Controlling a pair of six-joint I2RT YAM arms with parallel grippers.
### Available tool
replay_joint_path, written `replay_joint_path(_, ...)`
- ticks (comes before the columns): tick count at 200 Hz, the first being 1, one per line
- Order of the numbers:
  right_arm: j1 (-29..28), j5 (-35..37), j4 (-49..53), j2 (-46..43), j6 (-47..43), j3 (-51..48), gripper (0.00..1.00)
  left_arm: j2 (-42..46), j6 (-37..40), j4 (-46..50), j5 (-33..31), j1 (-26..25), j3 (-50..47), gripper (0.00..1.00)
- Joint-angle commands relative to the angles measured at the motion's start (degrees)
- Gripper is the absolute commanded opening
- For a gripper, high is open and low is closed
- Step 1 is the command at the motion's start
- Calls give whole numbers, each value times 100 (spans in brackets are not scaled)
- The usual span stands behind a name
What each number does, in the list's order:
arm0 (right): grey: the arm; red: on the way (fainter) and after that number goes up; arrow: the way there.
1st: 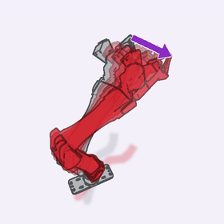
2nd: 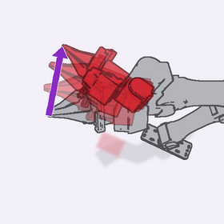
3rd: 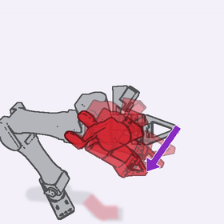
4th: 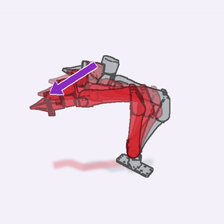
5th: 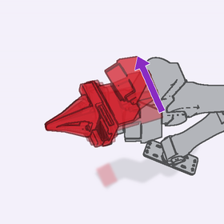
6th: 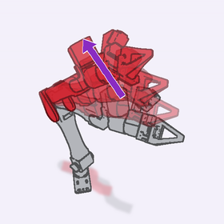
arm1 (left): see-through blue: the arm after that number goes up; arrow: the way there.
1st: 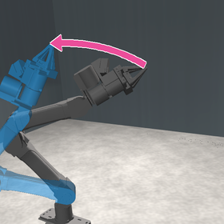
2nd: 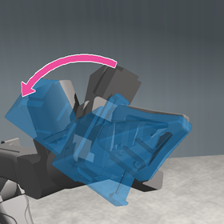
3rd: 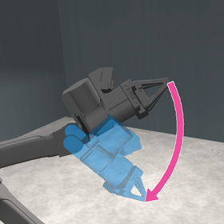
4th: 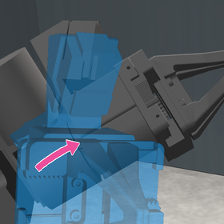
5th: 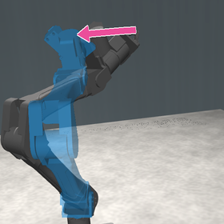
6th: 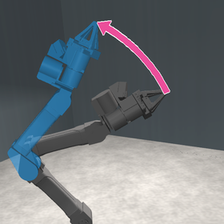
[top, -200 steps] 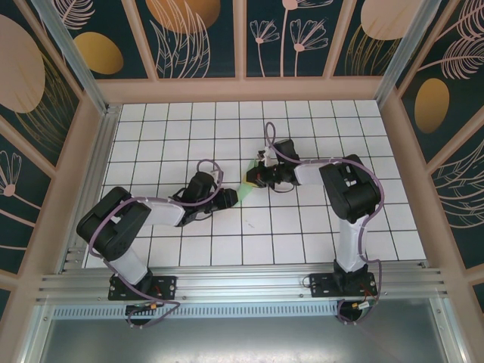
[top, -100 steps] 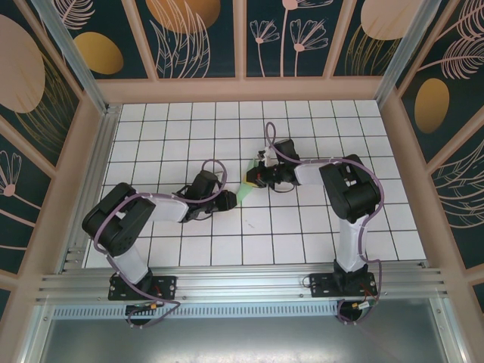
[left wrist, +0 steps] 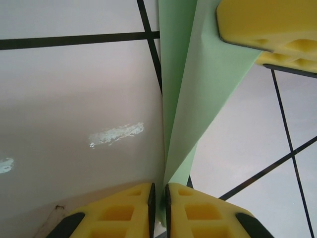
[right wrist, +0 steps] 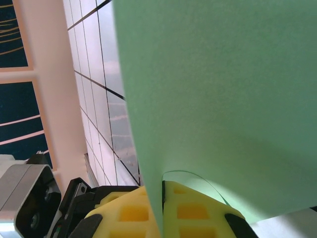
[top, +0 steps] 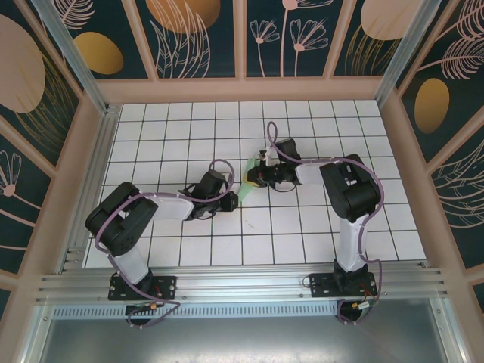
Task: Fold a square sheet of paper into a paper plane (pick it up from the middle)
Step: Fold the wing for the fifth time at the center of the table.
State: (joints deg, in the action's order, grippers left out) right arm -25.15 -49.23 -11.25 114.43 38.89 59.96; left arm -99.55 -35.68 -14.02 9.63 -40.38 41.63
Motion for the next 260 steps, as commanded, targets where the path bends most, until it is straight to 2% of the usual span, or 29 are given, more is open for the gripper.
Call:
replay_joint_path(1,52,-140,-150,108,-48,87,0,-269,280,433,-269,-162,141,18)
replay_joint_path(33,54,-115,-108,94,-57,86,0,-371,370,563,-419,-233,248,17)
replay_joint_path(49,61,-104,-47,84,-95,112,1,-418,471,736,-550,-292,339,14)
replay_joint_path(77,53,7,176,-10,-176,155,15,-492,699,953,-789,-369,420,11)
replay_joint_path(89,49,79,263,-47,-198,167,17,-527,823,995,-869,-407,442,9)
replay_joint_path(123,53,291,503,-95,-274,205,16,-676,1144,1202,-1270,-520,584,4)
replay_joint_path(163,53,494,771,-181,-550,229,17,-789,1334,1487,-1642,-550,667,4)
replay_joint_path(186,54,718,995,-238,-832,261,14,-752,1422,1547,-1701,-549,664,4)
replay_joint_path(219,54,1001,1200,-215,-1245,314,7,-562,1426,1483,-1509,-546,645,11)
replay_joint_path(260,75,947,1106,-70,-1417,270,6,67,1210,1252,-990,-527,593,37)
